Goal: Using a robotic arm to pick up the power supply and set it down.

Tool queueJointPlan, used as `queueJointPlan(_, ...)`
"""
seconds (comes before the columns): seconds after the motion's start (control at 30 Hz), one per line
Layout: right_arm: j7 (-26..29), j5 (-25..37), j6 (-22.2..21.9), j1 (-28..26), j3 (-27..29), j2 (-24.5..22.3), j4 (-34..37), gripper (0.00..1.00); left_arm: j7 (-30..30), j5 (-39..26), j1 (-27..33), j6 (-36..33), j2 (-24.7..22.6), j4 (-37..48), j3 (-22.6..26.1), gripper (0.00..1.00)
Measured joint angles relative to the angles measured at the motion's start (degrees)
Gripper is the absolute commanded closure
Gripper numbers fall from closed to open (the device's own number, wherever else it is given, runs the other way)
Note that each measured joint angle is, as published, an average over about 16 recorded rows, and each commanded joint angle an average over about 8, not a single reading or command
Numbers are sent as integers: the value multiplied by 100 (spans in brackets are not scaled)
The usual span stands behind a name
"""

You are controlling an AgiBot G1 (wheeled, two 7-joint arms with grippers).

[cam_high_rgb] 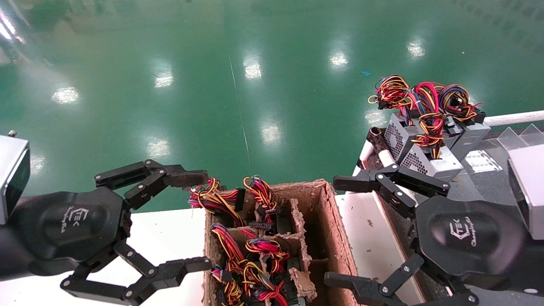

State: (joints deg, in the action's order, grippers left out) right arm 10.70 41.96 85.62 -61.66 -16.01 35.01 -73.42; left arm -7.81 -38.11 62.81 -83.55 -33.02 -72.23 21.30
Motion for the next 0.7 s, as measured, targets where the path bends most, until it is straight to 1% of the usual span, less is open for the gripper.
queueJointPlan(0.7,0,0,0,0,0,0,0,0,0,0,0,0,0,0,0,100)
